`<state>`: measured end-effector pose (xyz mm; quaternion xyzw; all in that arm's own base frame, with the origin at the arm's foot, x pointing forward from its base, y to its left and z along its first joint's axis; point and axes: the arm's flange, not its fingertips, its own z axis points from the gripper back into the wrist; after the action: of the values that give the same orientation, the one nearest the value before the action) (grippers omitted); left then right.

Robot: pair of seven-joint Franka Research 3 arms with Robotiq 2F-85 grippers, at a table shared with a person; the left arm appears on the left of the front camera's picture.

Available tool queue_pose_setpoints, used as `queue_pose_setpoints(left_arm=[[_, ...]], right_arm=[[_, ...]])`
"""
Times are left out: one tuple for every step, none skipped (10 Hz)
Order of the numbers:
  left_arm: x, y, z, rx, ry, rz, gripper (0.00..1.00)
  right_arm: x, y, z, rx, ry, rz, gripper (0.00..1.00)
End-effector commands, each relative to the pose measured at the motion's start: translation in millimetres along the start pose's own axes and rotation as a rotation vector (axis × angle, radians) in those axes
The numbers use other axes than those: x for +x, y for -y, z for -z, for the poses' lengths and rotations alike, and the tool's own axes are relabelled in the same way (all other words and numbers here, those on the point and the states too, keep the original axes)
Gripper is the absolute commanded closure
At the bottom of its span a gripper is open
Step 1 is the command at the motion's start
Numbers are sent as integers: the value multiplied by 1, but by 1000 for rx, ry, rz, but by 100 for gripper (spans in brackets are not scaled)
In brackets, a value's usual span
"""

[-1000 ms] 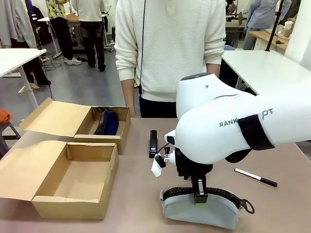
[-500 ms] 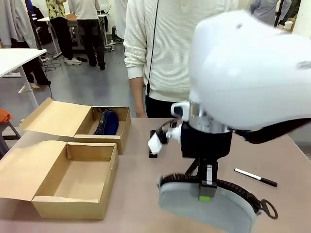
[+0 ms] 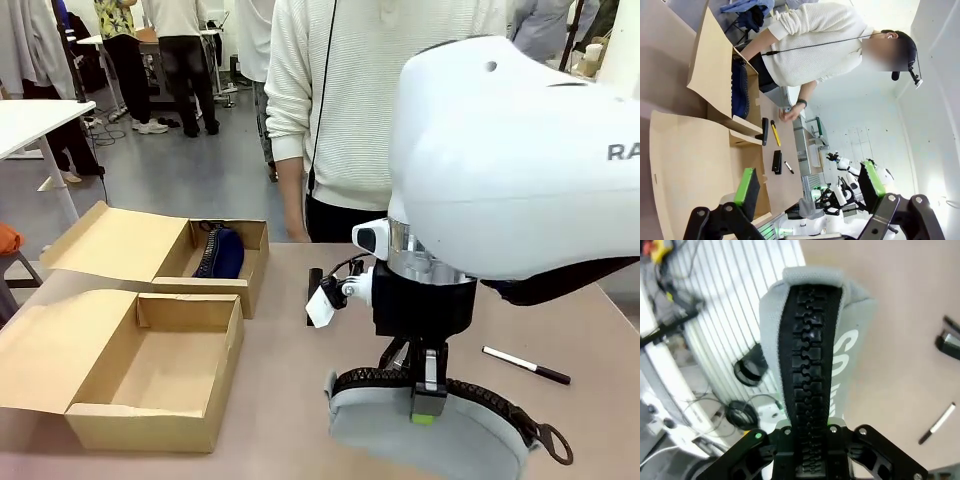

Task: Place items inside the box.
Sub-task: Pick up a Pencil pouch or Stapler and place it inside the Mailer Box closest to the robot.

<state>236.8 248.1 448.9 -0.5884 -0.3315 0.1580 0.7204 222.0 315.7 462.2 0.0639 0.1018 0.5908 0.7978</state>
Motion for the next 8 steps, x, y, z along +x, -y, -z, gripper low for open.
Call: queue_pose_setpoints(left_arm=[[-1,1,1,-19,9,17,0],[-1,1,1,-19,9,17,0],[-1,1,1,-19,9,17,0],[-1,1,1,-19,9,17,0],[-1,1,1,-19,9,17,0],[-1,1,1,-19,9,17,0],[-1,1,1,-19,9,17,0],[-1,1,1,-19,9,17,0]], right_arm=[[55,-18,-33,156,-26,282,91],[92,-27,-48,215,-31,417,91],[135,-37,-59,329,-23,545,91],[161,-45,-62,368,9,650,91],[191,-55,-67,364,52,757,91],[218,-61,-71,324,108,794,91],[249,-62,-69,302,152,840,91],[269,-60,-63,248,191,914,91]])
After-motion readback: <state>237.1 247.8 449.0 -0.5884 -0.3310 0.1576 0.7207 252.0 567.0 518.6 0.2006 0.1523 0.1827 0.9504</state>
